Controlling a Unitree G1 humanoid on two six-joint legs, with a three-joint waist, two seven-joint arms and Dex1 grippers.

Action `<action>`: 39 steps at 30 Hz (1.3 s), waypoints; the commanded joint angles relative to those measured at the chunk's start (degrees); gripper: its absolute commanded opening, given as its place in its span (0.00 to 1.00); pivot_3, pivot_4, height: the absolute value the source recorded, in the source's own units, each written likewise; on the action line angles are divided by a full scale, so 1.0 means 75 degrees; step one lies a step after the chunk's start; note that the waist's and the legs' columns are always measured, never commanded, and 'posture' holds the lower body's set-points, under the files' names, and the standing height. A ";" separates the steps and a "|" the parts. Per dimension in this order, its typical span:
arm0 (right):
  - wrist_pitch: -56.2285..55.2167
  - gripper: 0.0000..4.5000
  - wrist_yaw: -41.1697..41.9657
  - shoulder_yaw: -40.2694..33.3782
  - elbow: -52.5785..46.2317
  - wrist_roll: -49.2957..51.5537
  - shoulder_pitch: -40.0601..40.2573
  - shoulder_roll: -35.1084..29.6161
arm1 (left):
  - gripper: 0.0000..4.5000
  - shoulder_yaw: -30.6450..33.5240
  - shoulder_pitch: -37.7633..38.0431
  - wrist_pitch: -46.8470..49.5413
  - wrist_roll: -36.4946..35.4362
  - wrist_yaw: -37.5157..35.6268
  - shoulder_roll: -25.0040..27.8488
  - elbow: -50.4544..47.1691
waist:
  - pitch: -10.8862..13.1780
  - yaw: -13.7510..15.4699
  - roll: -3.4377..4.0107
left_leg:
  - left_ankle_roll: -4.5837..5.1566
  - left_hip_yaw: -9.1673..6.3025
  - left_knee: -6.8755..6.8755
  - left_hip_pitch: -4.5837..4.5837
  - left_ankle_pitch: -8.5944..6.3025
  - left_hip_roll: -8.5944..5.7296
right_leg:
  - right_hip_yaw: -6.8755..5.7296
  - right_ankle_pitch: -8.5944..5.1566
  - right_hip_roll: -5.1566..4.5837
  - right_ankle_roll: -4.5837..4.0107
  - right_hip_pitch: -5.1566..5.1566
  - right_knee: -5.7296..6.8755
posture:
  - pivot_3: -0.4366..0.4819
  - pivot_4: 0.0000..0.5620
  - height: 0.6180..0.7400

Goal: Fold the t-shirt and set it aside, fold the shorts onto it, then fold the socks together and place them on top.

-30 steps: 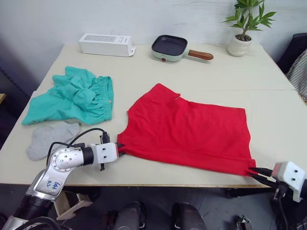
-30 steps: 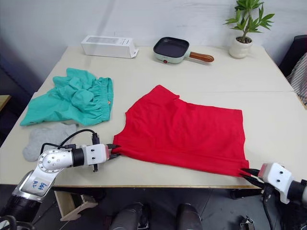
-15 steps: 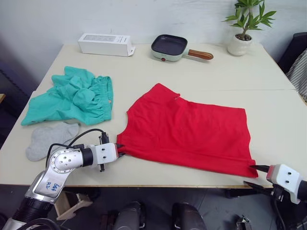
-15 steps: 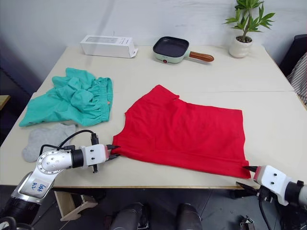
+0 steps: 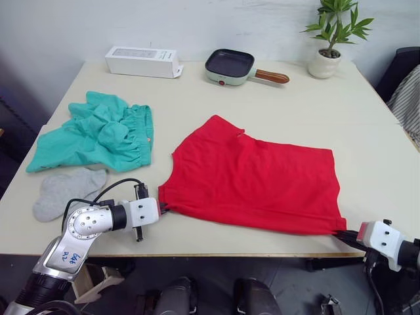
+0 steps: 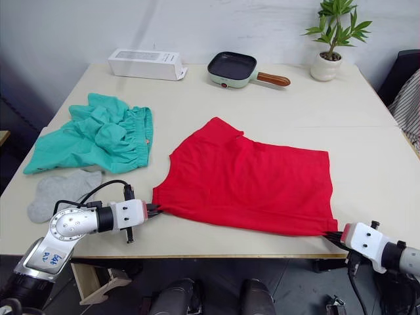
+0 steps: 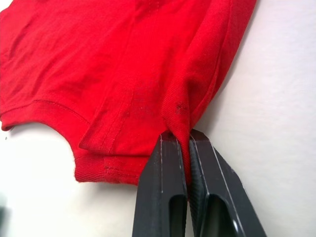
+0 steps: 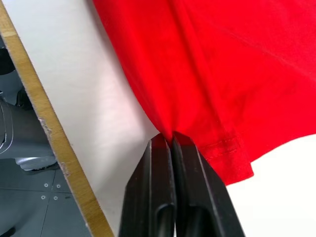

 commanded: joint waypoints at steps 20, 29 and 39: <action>-0.0936 0.01 0.1783 0.0021 -0.0145 0.1351 0.0511 -0.0363 | 0.00 0.2019 0.4622 0.1487 -0.1046 -0.0267 0.0571 -0.3525 | 0.0014 -0.0160 -0.0006 | 0.0006 0.0001 -0.0008 -0.0013 -0.0069 0.0005 | -0.0042 -0.0010 0.0003 0.0013 0.0004 -0.0036 | 0.48 0.27 1.00; -0.0515 0.01 0.1495 0.0175 -0.0445 0.1333 0.0814 -0.0263 | 0.00 0.2280 0.4754 0.1730 -0.1171 -0.0115 0.0461 -0.3634 | 0.0015 -0.0153 -0.0003 | 0.0008 0.0002 -0.0005 -0.0014 -0.0064 0.0008 | -0.0037 -0.0032 0.0003 -0.0025 0.0002 -0.0060 | 0.48 0.27 1.00; 0.0671 0.60 0.2244 -0.0499 -0.0914 0.2142 0.1349 -0.0702 | 0.65 0.3641 0.5126 0.2132 -0.2370 -0.1294 0.0862 -0.3745 | 0.0017 -0.0126 0.0000 | 0.0002 -0.0005 -0.0008 -0.0023 -0.0068 0.0009 | -0.0059 -0.0023 0.0003 -0.0009 -0.0003 -0.0053 | 0.48 0.27 1.00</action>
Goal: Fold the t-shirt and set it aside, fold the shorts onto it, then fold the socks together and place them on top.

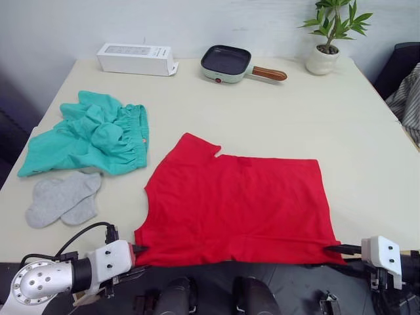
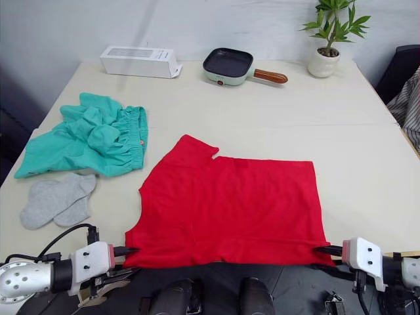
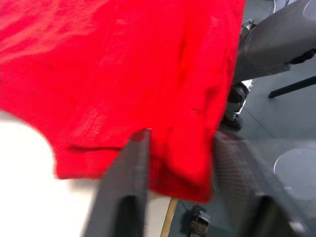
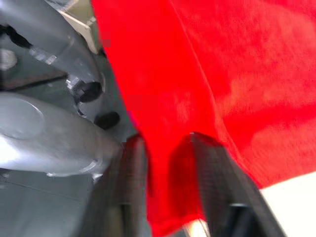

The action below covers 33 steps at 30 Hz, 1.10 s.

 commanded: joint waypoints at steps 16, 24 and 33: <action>0.2416 1.00 0.0277 -0.0466 0.2439 0.0726 -0.4172 -0.0960 | 0.99 0.0238 -0.4474 0.2605 -0.2108 -0.1395 0.1235 0.3305 | 0.0068 -0.0031 0.0077 | -0.0001 -0.0001 0.0026 0.0005 0.0032 0.0000 | -0.0006 0.0022 -0.0007 -0.0028 -0.0010 -0.0007 | 0.48 0.27 1.00; 0.1918 1.00 -0.0753 0.2029 0.7070 -0.1589 -0.9520 0.0566 | 0.99 -0.2724 -1.0093 0.2664 -0.0043 0.0304 -0.1319 0.7598 | 0.0102 -0.0044 0.0043 | -0.0006 0.0035 0.0068 -0.0055 0.0136 -0.0019 | -0.0083 0.0051 0.0048 0.0027 -0.0072 0.0174 | 0.48 0.27 1.00; 0.1908 1.00 -0.1764 0.2625 0.9955 -0.2872 -1.1534 0.1178 | 0.99 -0.3252 -1.2426 0.1525 0.1105 0.1245 -0.2634 1.1466 | 0.0137 -0.0124 -0.0014 | 0.0021 0.0064 0.0152 -0.0142 0.0128 -0.0021 | -0.0068 0.0050 0.0056 0.0061 -0.0152 0.0227 | 0.48 0.27 1.00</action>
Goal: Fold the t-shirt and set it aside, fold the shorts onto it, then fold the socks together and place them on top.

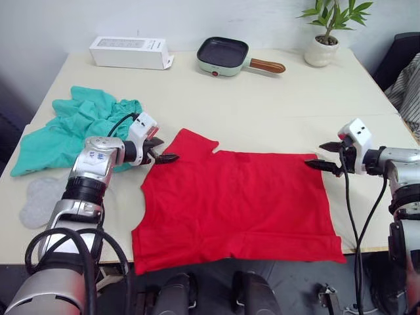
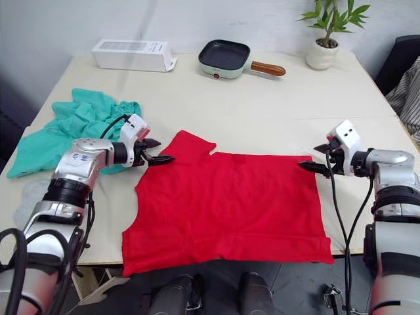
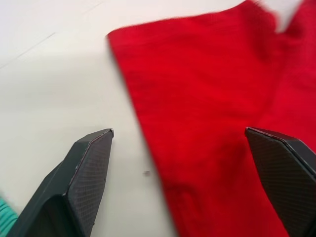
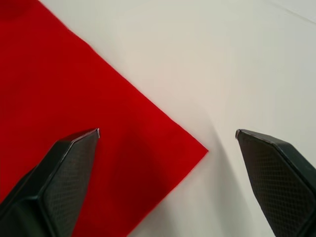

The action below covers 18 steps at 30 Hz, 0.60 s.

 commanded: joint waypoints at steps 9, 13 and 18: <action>0.0434 1.00 -0.0667 -0.0106 0.0816 -0.0541 -0.0704 0.0347 | 0.99 0.0137 -0.1524 -0.0721 0.0655 0.0469 -0.0602 0.2754 | 0.0003 -0.0129 -0.0005 | 0.0028 0.0018 0.0039 0.0012 0.0018 -0.0012 | 0.0029 0.0033 -0.0031 0.0037 0.0011 0.0018 | 0.48 0.27 1.00; 0.0370 0.96 -0.0589 -0.0210 0.0823 -0.0537 -0.0748 0.0431 | 1.00 0.0051 -0.1599 -0.0768 0.0893 0.0223 -0.0671 0.3061 | 0.0003 -0.0133 -0.0005 | 0.0027 0.0022 0.0033 0.0020 0.0018 -0.0012 | 0.0033 0.0033 -0.0030 0.0036 0.0011 0.0021 | 0.48 0.27 1.00; 0.0433 0.92 -0.0779 -0.0277 0.0871 -0.0644 -0.0793 0.0552 | 1.00 0.0083 -0.1565 -0.0828 0.1063 0.0059 -0.0724 0.3197 | 0.0003 -0.0139 -0.0005 | 0.0028 0.0035 0.0032 0.0026 0.0017 -0.0013 | 0.0048 0.0034 -0.0030 0.0037 0.0011 0.0022 | 0.48 0.27 1.00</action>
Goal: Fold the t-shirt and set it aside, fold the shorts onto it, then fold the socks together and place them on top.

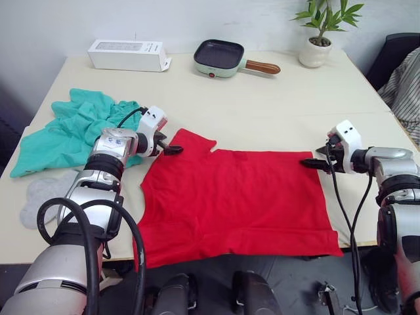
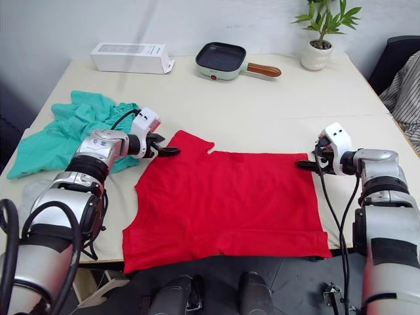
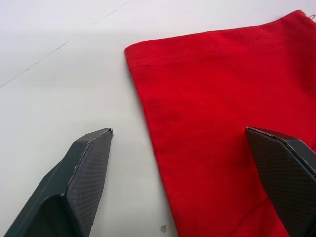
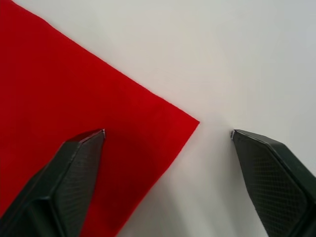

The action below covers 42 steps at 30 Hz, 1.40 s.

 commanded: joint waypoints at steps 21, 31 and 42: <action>-0.0361 0.00 0.0495 -0.0388 -0.0153 0.0053 0.0077 0.0262 | 0.19 0.0433 0.0233 0.0046 0.0104 -0.0094 -0.0371 0.0276 | -0.0001 0.0017 0.0000 | 0.0003 0.0009 0.0001 0.0003 -0.0002 -0.0004 | 0.0009 0.0005 -0.0003 0.0005 -0.0001 0.0002 | 0.48 0.27 1.00; -0.0791 0.00 0.1000 -0.0578 -0.0457 0.0286 0.0542 0.0209 | 0.00 0.0815 0.0343 -0.0468 -0.0048 -0.0228 -0.0311 0.0122 | -0.0001 0.0009 0.0000 | 0.0005 0.0010 0.0001 0.0003 -0.0003 -0.0006 | 0.0009 0.0007 -0.0003 0.0008 -0.0001 0.0001 | 0.48 0.27 1.00; -0.1618 0.00 0.1748 -0.1265 -0.1061 0.1027 0.0892 -0.0068 | 0.00 0.1250 0.0825 -0.1374 -0.0611 -0.0934 0.0139 -0.1180 | 0.0000 -0.0005 -0.0001 | 0.0005 0.0015 -0.0006 -0.0001 -0.0003 -0.0006 | 0.0012 0.0007 -0.0002 0.0009 -0.0008 -0.0002 | 0.48 0.27 1.00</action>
